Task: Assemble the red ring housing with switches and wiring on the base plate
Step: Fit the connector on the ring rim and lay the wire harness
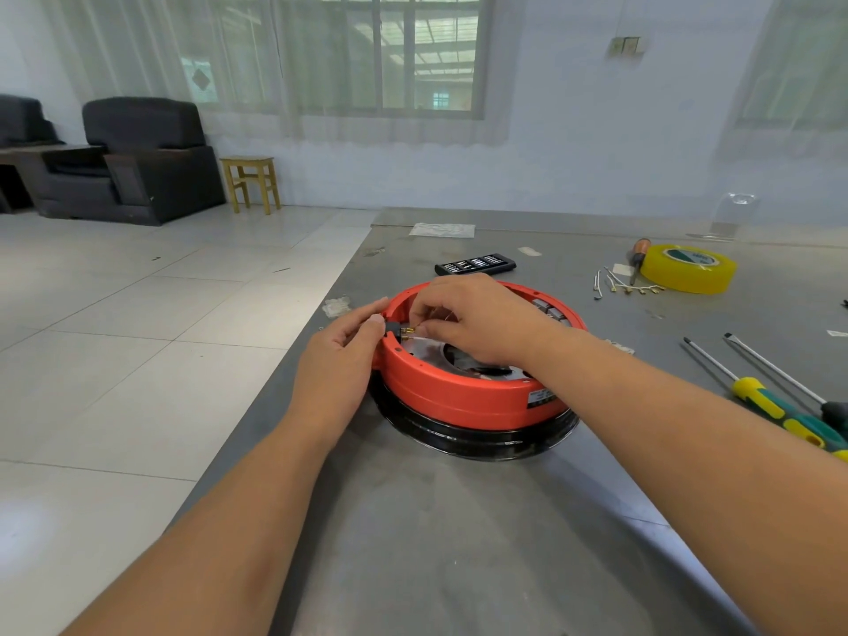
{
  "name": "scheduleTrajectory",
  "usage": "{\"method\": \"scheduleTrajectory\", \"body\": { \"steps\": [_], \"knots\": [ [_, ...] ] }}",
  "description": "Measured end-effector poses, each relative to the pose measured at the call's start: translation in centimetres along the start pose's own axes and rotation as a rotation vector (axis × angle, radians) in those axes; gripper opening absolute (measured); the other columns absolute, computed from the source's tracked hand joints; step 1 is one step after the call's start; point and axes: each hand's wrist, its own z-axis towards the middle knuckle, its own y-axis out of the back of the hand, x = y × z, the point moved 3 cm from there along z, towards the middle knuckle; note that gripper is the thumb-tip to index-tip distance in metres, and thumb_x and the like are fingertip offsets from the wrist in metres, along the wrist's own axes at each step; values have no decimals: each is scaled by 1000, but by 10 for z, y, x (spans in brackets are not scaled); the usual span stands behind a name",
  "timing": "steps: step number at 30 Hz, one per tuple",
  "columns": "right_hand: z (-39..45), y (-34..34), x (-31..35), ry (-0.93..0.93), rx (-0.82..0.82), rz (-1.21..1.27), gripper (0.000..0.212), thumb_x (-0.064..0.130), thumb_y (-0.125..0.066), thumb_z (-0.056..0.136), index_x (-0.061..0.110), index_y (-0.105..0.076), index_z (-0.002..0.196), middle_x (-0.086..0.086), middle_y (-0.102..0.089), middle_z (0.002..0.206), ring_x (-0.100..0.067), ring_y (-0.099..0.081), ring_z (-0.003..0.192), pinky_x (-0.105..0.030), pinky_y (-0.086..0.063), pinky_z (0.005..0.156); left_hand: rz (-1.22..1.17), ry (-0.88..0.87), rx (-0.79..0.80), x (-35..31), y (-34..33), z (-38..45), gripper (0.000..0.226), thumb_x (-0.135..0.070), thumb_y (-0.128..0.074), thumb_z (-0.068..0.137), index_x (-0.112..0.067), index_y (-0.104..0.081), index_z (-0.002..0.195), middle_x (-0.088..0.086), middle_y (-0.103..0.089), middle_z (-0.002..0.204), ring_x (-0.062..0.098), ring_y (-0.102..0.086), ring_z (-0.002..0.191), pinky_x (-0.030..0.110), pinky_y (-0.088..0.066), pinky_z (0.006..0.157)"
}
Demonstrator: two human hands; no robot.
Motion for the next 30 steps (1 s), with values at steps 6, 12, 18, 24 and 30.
{"method": "scheduleTrajectory", "body": {
  "steps": [6,12,18,24,30],
  "knots": [
    [-1,0,1,-5,-7,24,5,22,-68,97,19,-71,100,5,-66,101,-14,-63,95,-39,-51,92,11,8,-15,1,0,1,28,-32,-56,106,-43,-75,123,-20,-71,75,2,-64,75,24,-50,79],
    [-1,1,2,-4,-5,6,4,21,-68,97,19,-71,100,5,-66,101,-13,-61,94,-37,-51,91,-6,12,-9,1,1,1,28,-31,-57,106,-43,-76,122,-18,-72,77,2,-66,75,26,-51,80],
    [-2,2,3,-1,-8,0,6,21,-68,98,18,-72,101,4,-65,101,-14,-61,94,-38,-50,91,-19,4,-1,3,1,2,27,-33,-57,105,-45,-76,120,-19,-72,80,5,-65,78,29,-52,84],
    [-1,3,7,12,-15,-15,10,24,-66,99,20,-73,104,7,-63,102,-10,-58,94,-32,-48,91,-14,11,-6,3,0,2,27,-33,-58,104,-46,-76,120,-22,-72,80,5,-65,80,27,-50,83],
    [-2,4,6,0,-11,-21,10,22,-66,99,18,-73,104,4,-62,104,-11,-57,94,-31,-47,91,-7,7,-1,2,0,1,28,-32,-56,105,-43,-76,123,-19,-70,75,5,-64,76,29,-51,82]
  ]
}}
